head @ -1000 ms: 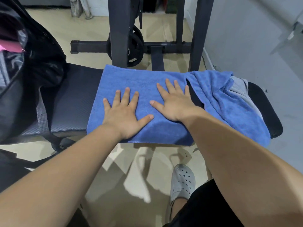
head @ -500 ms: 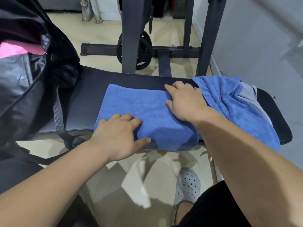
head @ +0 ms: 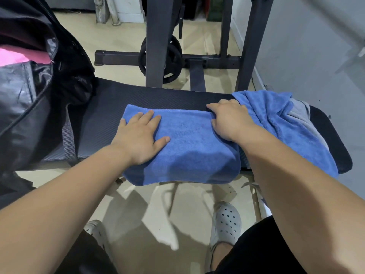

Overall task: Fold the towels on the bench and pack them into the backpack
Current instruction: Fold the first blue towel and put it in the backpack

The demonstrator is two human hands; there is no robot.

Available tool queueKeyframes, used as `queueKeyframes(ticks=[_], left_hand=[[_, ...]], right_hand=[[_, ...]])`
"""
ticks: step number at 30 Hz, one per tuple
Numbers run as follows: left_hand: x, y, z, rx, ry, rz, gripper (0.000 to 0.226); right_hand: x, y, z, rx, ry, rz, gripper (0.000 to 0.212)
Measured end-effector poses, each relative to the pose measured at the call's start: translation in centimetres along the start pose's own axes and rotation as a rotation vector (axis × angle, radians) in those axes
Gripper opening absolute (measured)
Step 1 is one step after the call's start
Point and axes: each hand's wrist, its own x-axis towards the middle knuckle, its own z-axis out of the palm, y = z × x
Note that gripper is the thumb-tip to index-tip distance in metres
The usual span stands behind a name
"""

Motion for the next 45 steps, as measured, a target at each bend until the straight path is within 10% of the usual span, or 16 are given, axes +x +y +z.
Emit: queueKeyframes(ticks=[7,24,35,45], left_hand=[[-2.0,-1.4,-1.1,-0.068,0.195,0.068,0.026],[3.4,-4.8,-1.9,0.017,0.307,0.005,0.013],[11.0,-3.3,-4.3,0.105,0.309,0.063,0.009],[13.7,-3.3,-7.4,0.134,0.643,0.024,0.014]], right_hand=[[-0.9,-0.4,-2.9,0.116,-0.277,-0.092,0.012],[0.9,2.5,-1.6,0.493,-0.128,0.089,0.024],[5.5,3.4,-2.5,0.315,-0.152,0.192,0.01],[7.5,2.4,-3.0,0.29,0.48,0.176,0.014]])
